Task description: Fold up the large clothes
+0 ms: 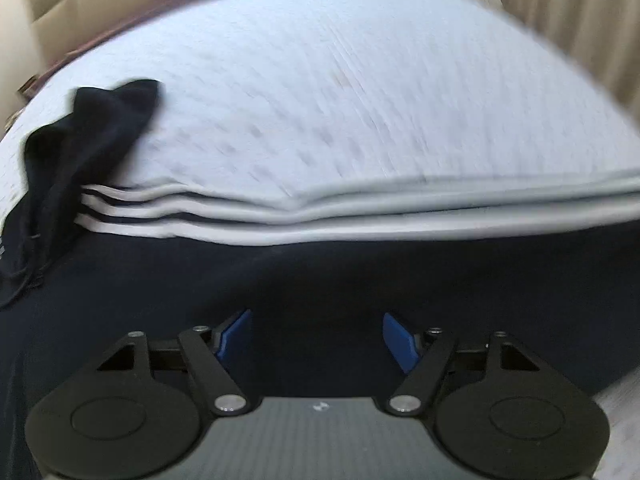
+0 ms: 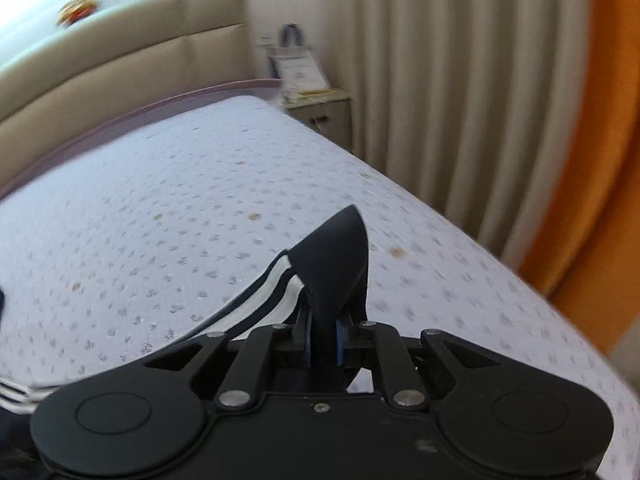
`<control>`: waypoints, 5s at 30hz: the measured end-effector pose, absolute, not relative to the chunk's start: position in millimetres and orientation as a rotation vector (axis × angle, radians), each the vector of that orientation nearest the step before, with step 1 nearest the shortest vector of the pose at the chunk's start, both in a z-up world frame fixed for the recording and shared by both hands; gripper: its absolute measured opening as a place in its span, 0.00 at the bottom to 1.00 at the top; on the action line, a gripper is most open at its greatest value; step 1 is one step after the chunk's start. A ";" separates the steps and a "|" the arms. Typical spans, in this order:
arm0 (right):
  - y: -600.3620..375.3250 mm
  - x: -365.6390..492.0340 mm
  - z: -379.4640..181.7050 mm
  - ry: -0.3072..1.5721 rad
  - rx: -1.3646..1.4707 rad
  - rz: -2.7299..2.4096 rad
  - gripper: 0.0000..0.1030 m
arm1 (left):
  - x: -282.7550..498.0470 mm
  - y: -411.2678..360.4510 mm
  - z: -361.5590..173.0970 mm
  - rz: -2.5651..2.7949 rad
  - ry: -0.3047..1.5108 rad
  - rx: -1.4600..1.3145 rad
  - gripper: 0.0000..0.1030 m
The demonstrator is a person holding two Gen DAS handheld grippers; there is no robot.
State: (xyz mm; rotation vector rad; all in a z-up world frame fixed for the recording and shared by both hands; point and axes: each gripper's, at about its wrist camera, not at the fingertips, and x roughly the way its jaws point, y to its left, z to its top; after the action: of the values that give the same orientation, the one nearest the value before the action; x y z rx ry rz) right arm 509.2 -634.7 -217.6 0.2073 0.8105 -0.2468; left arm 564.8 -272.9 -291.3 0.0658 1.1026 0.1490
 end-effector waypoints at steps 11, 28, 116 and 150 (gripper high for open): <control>-537.9 490.2 -208.5 0.743 -0.023 -0.077 0.14 | 489.0 -225.0 -234.8 0.154 1.038 -0.008 0.70; -121.4 406.5 -181.8 0.778 0.083 0.747 0.75 | 299.5 31.1 -204.9 0.528 1.032 -0.125 0.69; -30.3 335.1 -289.1 1.136 -0.327 0.409 0.75 | 45.2 414.1 -262.1 1.103 0.538 -1.067 0.64; -176.0 334.1 -241.4 1.107 -0.026 0.294 0.69 | 320.9 3.2 -226.1 0.006 0.760 0.114 0.51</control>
State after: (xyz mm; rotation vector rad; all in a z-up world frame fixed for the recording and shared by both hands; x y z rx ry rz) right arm 334.1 -176.0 -241.4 -0.0256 1.1067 0.2944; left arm 320.9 3.2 -226.1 0.1143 0.7604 0.0057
